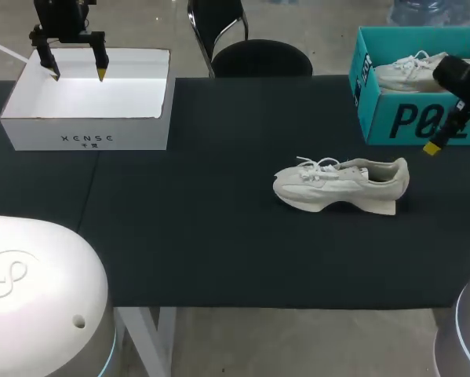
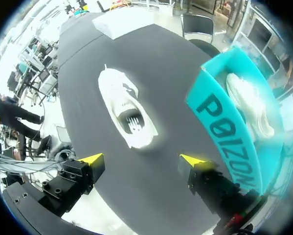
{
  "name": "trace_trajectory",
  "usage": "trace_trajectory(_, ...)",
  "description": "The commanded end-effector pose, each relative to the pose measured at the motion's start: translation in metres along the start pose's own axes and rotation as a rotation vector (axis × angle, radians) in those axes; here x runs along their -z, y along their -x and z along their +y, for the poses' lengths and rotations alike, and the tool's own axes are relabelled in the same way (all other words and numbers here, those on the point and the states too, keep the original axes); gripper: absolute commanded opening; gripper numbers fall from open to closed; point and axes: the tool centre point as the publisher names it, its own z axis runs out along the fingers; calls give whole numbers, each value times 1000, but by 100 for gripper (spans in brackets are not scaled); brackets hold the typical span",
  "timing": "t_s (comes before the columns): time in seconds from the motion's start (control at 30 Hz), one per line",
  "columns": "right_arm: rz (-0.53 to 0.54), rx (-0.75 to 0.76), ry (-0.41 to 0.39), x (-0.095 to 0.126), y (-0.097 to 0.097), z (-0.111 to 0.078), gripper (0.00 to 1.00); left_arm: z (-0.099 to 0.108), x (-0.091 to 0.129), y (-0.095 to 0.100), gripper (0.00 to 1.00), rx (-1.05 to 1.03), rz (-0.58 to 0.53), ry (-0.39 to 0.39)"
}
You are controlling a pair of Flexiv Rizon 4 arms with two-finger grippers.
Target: Take the shoe out of the shoebox, open the shoe tongue, remove and reinsert the insole, then place the shoe into the shoebox
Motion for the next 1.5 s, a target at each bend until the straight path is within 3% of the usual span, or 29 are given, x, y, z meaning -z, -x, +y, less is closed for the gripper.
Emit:
trace_trajectory(0.03,95,81,133,-13,-3,0,100,0,0,0,100,0,0,0)
trace_trajectory(0.2,182,135,250,-10,-3,-8,100,0,0,0,100,0,0,0)
trace_trajectory(0.4,186,191,331,7,-7,-21,100,0,0,0,100,0,0,0)
trace_trajectory(0.57,106,316,322,15,-17,-24,100,0,0,0,100,0,0,0)
trace_trajectory(0.77,58,366,374,10,-23,-38,100,0,0,0,100,0,0,0)
trace_trajectory(0.83,45,331,372,5,-21,-46,100,0,0,0,100,0,0,0)
trace_trajectory(0.9,70,166,331,-1,-9,-59,100,0,0,0,100,0,0,0)
trace_trajectory(1.33,70,166,331,-1,-9,-59,100,0,0,0,100,0,0,0)
trace_trajectory(1.37,83,201,351,-2,-9,-58,100,0,0,0,100,0,0,0)
trace_trajectory(1.5,162,446,566,-10,-4,-65,100,0,0,0,100,0,0,0)
